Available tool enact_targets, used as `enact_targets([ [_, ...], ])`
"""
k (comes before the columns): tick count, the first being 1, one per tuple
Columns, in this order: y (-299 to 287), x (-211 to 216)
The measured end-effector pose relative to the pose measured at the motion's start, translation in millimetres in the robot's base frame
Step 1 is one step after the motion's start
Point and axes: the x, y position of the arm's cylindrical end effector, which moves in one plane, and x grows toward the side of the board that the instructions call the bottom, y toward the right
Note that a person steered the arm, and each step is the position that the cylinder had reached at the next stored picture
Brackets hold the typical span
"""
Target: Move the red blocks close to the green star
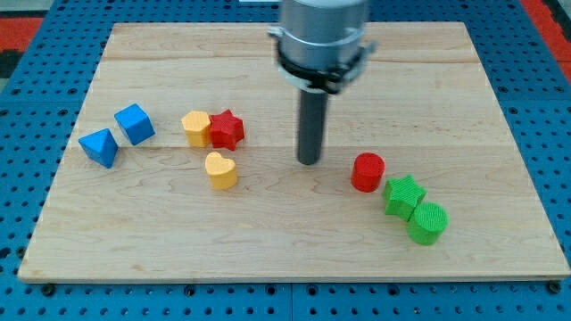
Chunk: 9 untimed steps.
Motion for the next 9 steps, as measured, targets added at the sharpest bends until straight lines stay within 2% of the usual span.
enact_targets([
  [1,-64,-20],
  [3,-72,-106],
  [4,-116,-126],
  [6,-138,-54],
  [7,-63,-43],
  [8,-81,-67],
  [9,-79,-73],
])
